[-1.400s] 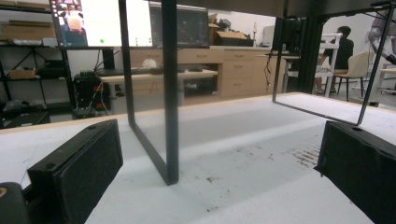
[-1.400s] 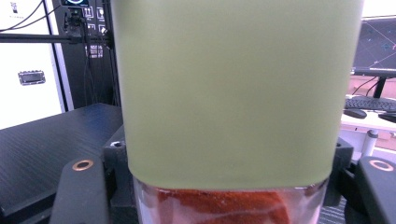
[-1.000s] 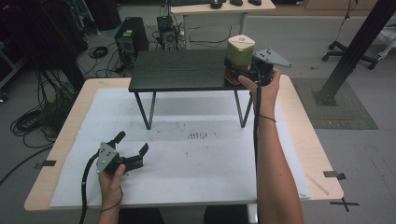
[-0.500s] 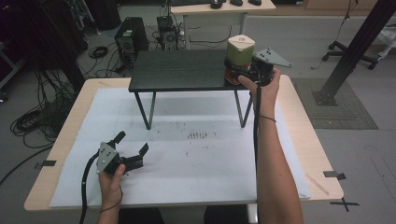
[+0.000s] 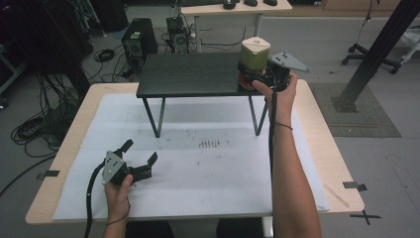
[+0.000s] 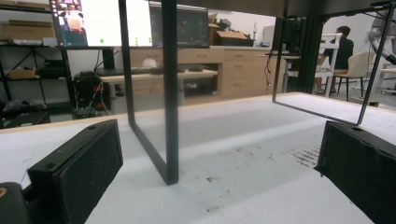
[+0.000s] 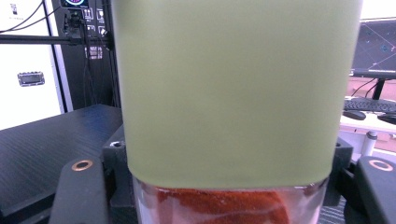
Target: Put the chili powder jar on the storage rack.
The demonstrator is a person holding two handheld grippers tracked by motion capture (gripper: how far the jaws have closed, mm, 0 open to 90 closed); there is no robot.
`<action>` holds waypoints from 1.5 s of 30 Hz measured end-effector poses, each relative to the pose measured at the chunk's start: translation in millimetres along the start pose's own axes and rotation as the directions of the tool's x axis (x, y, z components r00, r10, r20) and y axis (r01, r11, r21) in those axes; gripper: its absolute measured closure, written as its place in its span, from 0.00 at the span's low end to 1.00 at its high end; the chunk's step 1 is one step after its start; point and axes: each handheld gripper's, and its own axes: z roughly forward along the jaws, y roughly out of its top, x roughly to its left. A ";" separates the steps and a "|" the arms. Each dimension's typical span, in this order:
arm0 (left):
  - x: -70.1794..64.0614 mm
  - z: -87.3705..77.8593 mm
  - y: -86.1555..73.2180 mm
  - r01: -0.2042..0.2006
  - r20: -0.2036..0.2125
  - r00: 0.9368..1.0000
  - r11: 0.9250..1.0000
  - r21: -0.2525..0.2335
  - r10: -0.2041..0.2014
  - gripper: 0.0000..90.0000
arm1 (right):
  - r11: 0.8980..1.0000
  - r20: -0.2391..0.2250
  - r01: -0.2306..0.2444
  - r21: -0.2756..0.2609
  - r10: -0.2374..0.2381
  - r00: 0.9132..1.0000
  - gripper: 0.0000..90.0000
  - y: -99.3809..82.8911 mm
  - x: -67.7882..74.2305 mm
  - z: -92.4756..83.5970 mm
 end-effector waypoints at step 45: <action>0.1 -0.1 0.0 -0.002 0.001 1.000 1.000 0.001 0.002 0.00 | 0.999 0.018 -0.029 -0.034 0.029 0.999 0.01 -2.2 -0.5 1.2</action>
